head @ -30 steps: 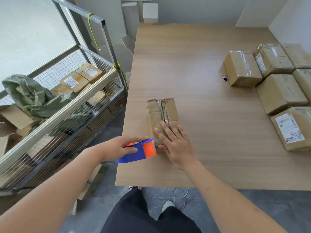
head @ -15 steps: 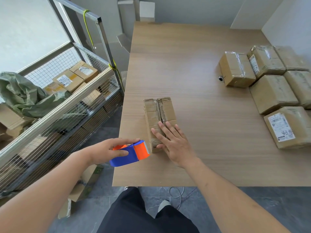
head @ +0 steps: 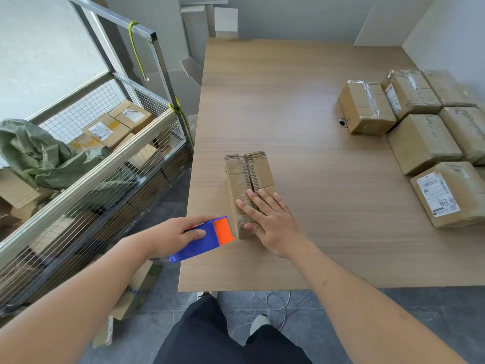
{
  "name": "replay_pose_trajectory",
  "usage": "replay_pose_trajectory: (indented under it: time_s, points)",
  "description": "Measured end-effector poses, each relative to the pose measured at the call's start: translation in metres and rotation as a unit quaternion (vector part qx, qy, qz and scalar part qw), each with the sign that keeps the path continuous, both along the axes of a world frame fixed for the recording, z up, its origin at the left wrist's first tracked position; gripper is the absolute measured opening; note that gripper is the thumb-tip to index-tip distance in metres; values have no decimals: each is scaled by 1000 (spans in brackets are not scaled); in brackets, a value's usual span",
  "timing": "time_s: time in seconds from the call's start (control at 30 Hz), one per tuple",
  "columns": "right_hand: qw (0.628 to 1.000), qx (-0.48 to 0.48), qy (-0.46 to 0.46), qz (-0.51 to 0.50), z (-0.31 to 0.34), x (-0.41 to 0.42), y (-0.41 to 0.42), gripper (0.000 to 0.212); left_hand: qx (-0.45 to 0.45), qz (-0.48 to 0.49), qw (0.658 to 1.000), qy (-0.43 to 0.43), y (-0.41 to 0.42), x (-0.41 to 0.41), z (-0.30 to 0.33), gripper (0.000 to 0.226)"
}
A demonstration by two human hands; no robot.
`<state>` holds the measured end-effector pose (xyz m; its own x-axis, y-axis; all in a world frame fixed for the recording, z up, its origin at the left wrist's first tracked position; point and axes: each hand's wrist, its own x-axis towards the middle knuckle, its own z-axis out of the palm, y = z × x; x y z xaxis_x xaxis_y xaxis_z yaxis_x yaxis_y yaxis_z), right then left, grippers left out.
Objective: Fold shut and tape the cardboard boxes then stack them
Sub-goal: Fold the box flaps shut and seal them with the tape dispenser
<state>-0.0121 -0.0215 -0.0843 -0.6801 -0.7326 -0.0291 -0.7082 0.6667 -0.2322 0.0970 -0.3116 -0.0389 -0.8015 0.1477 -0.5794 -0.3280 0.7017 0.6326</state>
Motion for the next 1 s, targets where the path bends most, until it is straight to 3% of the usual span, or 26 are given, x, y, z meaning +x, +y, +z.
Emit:
replay_pose_trajectory:
  time_s: [0.13,0.33,0.47,0.57,0.7,0.87,1.0]
  points:
    - [1000,15,-16,-3,5,0,-3,58,5,15,1000,-17,12,-14,-7,42]
    - [997,-2,-74,-25,16,3,-8,61,-65,-12,996,-62,6,-9,-21,39]
    - [995,-3,-35,-90,19,19,-32,74,-63,15,997,-42,0,-11,-7,42]
    - [994,20,7,-109,21,24,-46,66,-32,33,999,-17,-14,-10,3,43]
    - [995,34,-31,-88,26,19,-48,73,42,42,998,34,-32,-4,15,51]
    - [992,106,63,-24,48,-1,-20,101,109,59,989,81,-49,-9,26,55]
    - [988,140,72,-1,56,-12,-9,90,135,73,985,84,-62,-16,31,54]
